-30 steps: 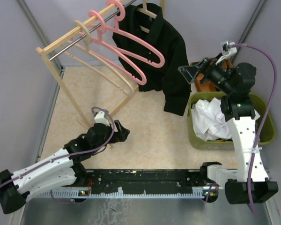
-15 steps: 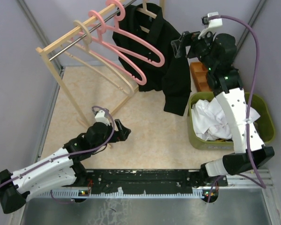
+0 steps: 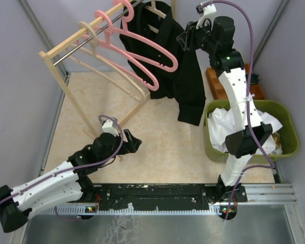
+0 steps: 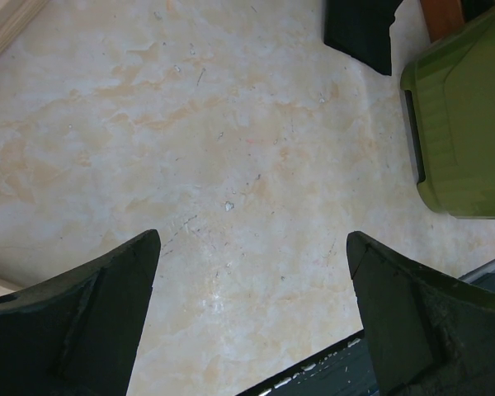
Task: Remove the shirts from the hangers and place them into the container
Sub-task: Pick up the hanger from the clothesline.
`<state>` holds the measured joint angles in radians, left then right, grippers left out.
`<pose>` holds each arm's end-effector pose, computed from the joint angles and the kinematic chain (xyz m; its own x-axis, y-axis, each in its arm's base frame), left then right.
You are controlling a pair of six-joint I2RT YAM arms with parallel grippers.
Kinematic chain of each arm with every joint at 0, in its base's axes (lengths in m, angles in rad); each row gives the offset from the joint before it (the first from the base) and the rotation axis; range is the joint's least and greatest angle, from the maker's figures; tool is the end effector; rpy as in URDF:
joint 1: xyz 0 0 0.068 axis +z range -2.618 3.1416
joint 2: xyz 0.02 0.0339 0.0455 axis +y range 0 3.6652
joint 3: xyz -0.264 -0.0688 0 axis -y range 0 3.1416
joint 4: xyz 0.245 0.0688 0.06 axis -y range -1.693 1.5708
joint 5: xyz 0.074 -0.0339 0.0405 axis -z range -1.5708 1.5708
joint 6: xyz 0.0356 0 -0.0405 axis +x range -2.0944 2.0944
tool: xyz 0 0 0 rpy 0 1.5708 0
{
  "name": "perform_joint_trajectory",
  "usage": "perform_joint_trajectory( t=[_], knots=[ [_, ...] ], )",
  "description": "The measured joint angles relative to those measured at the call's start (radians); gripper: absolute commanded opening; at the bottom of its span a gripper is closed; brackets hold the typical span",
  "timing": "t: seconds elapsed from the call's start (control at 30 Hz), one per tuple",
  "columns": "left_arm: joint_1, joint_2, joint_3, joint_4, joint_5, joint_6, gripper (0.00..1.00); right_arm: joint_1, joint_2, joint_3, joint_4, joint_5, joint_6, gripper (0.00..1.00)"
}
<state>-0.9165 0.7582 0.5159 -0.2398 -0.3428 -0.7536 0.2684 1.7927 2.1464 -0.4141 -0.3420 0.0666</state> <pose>0.1165 -0.1322 0.2446 -0.5931 -0.2856 -0.7528 0.2197 0.8420 -0.4926 0.3772 0.1161 0.5057 -0.0962 0.0386 -0.9946 -0.5675 0.8188 0.0866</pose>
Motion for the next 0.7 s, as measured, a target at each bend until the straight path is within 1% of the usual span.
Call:
perform_joint_trajectory(
  t=[0.07, 0.1, 0.13, 0.23, 0.3, 0.4, 0.47, 0.57, 0.63, 0.7],
  knots=[
    [0.0, 0.0, 0.0, 0.0, 0.0, 0.0, 0.99, 0.0, 0.032, 0.04, -0.006, -0.014, 0.0, 0.16],
    [0.0, 0.0, 0.0, 0.0, 0.0, 0.0, 0.99, 0.003, 0.037, 0.048, -0.005, -0.021, -0.002, 0.11],
    [0.0, 0.0, 0.0, 0.0, 0.0, 0.0, 0.99, 0.005, 0.038, 0.048, 0.0, -0.026, 0.002, 0.0],
    [0.0, 0.001, 0.0, 0.0, 0.0, 0.0, 0.99, 0.013, 0.028, 0.028, 0.042, -0.039, 0.018, 0.0],
    [0.0, 0.003, 0.0, 0.0, 0.0, 0.0, 0.99, 0.016, -0.013, -0.063, 0.112, -0.039, 0.053, 0.0],
    [0.0, 0.008, 0.0, 0.0, 0.0, 0.0, 0.99, 0.017, -0.116, -0.27, 0.266, -0.031, 0.136, 0.0],
    [0.0, 0.01, 0.0, 0.0, 0.0, 0.0, 0.99, 0.017, -0.171, -0.357, 0.336, -0.024, 0.189, 0.0],
    [0.0, 0.012, 0.0, 0.0, 0.0, -0.001, 0.99, 0.018, -0.22, -0.416, 0.416, -0.01, 0.247, 0.0],
    [0.0, 0.012, 0.0, 0.0, 0.001, 0.0, 0.99, 0.017, -0.237, -0.42, 0.452, -0.006, 0.271, 0.0],
    [0.0, 0.012, 0.0, 0.0, 0.001, -0.001, 0.99, 0.018, -0.249, -0.42, 0.451, -0.004, 0.286, 0.0]
  ],
)
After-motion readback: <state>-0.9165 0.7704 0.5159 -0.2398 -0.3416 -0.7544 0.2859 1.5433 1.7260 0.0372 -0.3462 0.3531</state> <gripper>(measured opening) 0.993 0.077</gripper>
